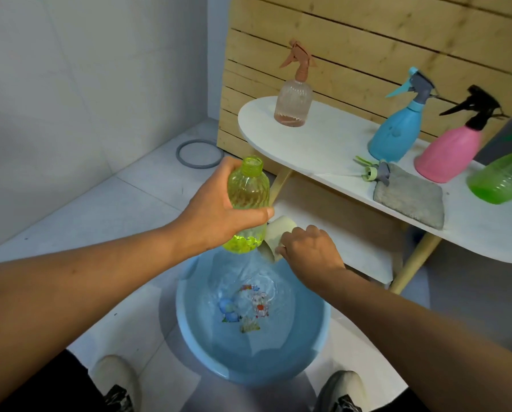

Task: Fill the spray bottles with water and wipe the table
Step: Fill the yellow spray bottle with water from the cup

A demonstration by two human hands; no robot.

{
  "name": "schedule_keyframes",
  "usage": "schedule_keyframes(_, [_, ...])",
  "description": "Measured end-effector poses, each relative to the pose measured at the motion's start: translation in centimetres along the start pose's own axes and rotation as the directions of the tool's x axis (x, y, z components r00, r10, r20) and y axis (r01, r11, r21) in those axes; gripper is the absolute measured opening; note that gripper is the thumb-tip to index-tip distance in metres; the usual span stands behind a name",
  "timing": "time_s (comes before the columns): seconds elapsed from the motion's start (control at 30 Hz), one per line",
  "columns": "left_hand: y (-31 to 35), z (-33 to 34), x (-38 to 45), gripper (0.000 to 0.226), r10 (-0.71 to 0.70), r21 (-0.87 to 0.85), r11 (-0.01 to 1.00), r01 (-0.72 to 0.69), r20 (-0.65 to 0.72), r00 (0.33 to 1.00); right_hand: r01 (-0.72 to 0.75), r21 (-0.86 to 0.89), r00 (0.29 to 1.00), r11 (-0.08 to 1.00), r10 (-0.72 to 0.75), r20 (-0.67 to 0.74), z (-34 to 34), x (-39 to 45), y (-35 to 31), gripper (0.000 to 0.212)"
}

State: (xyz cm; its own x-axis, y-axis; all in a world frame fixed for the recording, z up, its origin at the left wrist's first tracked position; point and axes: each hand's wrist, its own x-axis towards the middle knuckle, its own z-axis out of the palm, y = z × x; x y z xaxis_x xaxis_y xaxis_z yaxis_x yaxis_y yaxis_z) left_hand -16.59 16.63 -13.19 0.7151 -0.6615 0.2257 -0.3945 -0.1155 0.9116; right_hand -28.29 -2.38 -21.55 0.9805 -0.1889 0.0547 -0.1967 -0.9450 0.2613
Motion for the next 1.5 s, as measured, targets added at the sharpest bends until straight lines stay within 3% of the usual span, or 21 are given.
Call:
schedule_keyframes(0.13, [0.2,0.3,-0.1,0.059,0.005,0.013,1.0,-0.004,-0.019,1.0,0.136,-0.107,0.981,0.985,-0.149,-0.127,-1.5,-1.0,0.1,0.042])
schedule_keyframes(0.2, [0.2,0.4,-0.1,0.058,0.01,0.019,1.0,-0.009,-0.028,1.0,0.17,-0.208,0.956,0.963,-0.212,-0.202,-2.1,-1.5,0.2,0.035])
schedule_keyframes(0.27, [0.3,0.5,0.0,0.057,0.021,0.022,1.0,-0.02,-0.036,0.999,0.193,-0.315,0.948,0.929,-0.259,-0.186,-2.1,-1.9,0.3,0.016])
schedule_keyframes(0.43, [0.5,0.7,0.2,0.056,0.028,0.027,0.999,-0.027,-0.049,0.998,0.224,-0.341,0.945,0.913,-0.29,-0.154,-2.2,-2.5,0.3,0.011])
schedule_keyframes(0.53, [0.4,0.9,-0.1,0.057,0.021,0.013,1.0,-0.021,-0.042,0.999,0.058,-0.136,0.983,0.989,-0.08,-0.165,-2.9,-2.4,0.4,0.011])
schedule_keyframes(0.6, [0.4,0.9,-0.2,0.06,0.014,0.012,1.0,-0.014,-0.031,0.999,-0.156,0.153,0.986,0.976,0.163,-0.036,-3.7,-1.6,1.5,0.027])
schedule_keyframes(0.67, [0.4,1.0,-0.4,0.063,0.001,0.006,1.0,-0.001,-0.028,1.0,-0.319,0.514,0.948,0.796,0.278,0.157,-4.9,-0.7,2.8,0.036])
schedule_keyframes(0.83, [0.7,0.9,-0.7,0.063,0.004,-0.027,1.0,-0.005,-0.031,1.0,-0.29,0.893,0.903,0.345,0.407,0.136,-8.6,1.1,6.6,0.041])
schedule_keyframes(1.03, [0.8,0.8,-0.3,0.067,-0.018,-0.036,0.999,0.016,-0.047,0.999,-0.157,0.958,0.881,0.24,0.473,0.026,-13.3,6.0,10.3,0.037])
schedule_keyframes(1.33, [1.0,0.6,-0.1,0.068,-0.047,-0.055,0.997,0.045,-0.037,0.998,-0.078,0.996,0.947,-0.054,0.307,0.091,-16.4,12.0,12.9,0.034])
schedule_keyframes(1.4, [0.9,0.6,-0.2,0.068,-0.048,-0.05,0.998,0.047,-0.031,0.998,-0.078,0.997,0.934,-0.009,0.348,0.076,-16.3,13.1,13.4,0.035])
schedule_keyframes(1.5, [0.8,0.6,-0.2,0.067,-0.053,-0.06,0.997,0.051,-0.022,0.998,-0.161,0.966,0.903,0.202,0.425,0.062,-15.0,14.4,13.4,0.036])
